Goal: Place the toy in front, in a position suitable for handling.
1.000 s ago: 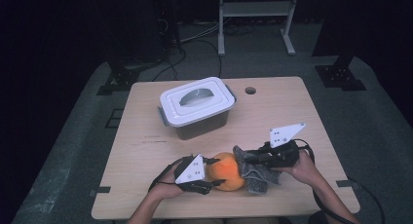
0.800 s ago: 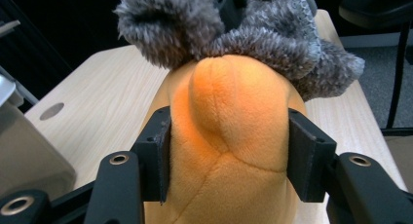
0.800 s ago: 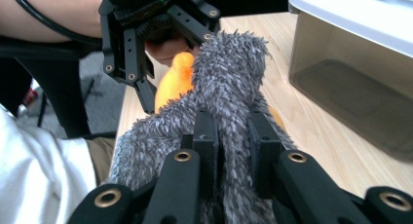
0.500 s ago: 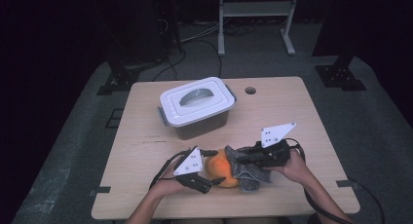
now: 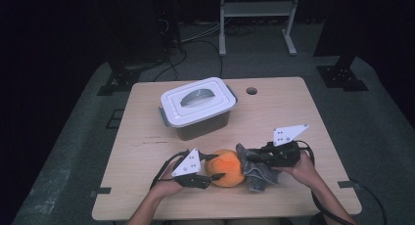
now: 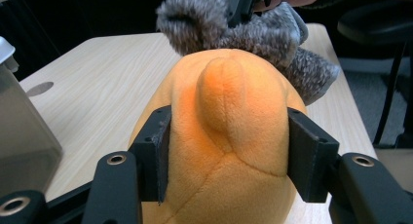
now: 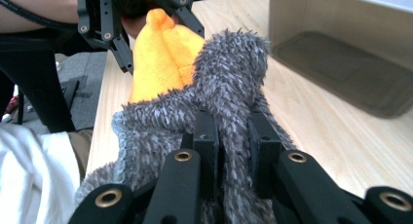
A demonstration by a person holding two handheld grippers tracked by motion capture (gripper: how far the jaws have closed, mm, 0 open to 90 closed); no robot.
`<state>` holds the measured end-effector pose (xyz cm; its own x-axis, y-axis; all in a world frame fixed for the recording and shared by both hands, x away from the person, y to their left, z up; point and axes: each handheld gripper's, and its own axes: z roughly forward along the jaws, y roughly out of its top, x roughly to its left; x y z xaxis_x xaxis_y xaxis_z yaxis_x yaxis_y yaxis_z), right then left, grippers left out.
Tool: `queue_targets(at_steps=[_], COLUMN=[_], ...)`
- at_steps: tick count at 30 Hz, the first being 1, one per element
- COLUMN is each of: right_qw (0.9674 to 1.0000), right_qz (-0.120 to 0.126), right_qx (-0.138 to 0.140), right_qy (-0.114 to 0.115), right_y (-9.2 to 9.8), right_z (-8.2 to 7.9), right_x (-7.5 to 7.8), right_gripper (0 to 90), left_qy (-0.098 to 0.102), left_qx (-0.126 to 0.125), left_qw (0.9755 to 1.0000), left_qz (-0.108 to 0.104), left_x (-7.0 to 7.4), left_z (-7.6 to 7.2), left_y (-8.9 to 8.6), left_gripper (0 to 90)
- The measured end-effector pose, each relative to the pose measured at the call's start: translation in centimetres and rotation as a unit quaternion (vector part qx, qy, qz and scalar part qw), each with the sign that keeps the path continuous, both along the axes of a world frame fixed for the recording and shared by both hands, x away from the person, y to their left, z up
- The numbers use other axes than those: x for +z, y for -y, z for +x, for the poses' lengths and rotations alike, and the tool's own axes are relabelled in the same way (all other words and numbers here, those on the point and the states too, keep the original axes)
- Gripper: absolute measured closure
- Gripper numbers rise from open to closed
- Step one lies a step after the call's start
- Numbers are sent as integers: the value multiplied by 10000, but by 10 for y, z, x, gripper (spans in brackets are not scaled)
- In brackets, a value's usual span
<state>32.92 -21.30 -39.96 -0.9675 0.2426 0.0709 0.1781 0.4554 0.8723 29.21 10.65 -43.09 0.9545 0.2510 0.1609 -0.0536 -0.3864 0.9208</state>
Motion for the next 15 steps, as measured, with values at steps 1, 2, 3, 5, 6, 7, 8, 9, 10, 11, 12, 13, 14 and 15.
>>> queue_targets(at_steps=[1, 2, 3, 5, 6, 7, 8, 9, 10, 11, 12, 13, 14, 15], right_qw=[10000, 9998, 9997, 9994, 9994, 9994, 9993, 9993, 9994, 9996, 9996, 9998, 9997, 9994], right_qz=[72, 164, 228, 271, 225, 225, 270, 270, 250, 197, 197, 34, 56, 163], right_qx=[19, 64, 108, 225, 245, 245, 252, 252, 215, 81, 81, -67, -103, -120], right_qy=[12, 24, 23, 23, 24, 24, -77, -77, -94, -170, -170, -197, -234, -296], right_y=[-1, -3, -6, -12, -15, -15, -14, -14, -12, -4, -4, 2, 4, 6], right_z=[0, -1, -1, -2, -1, -1, 1, 1, 1, 3, 3, 5, 6, 6], right_x=[2, 6, 8, 9, 8, 8, 3, 3, 1, -5, -5, -10, -12, -12], right_gripper=[772, 772, 772, 772, 772, 772, 772, 772, 771, 771, 771, 771, 770, 770], left_qy=[-12, -12, -27, -17, -27, -27, -42, -42, -48, -61, -93, -166, -164, -140], left_qx=[-5, -5, -2, 11, 20, 20, 46, 46, 69, 95, 124, 124, 83, 50], left_qw=[10000, 10000, 10000, 10000, 10000, 10000, 10000, 10000, 10000, 9999, 9998, 9997, 9997, 9998], left_qz=[-11, -19, -38, -53, -54, -54, -52, -52, -52, -65, -89, -149, -157, -126], left_x=[0, 0, 0, 0, 0, 0, -1, -1, -2, -2, -2, -3, -4, -3], left_z=[0, 0, 1, 2, 2, 2, 4, 4, 4, 5, 6, 7, 7, 6], left_y=[1, 1, 1, -1, -3, -3, -9, -9, -11, -14, -16, -20, -21, -20], left_gripper=[421, 420, 420, 420, 421, 421, 422, 421, 421, 420, 420, 419, 418, 417])
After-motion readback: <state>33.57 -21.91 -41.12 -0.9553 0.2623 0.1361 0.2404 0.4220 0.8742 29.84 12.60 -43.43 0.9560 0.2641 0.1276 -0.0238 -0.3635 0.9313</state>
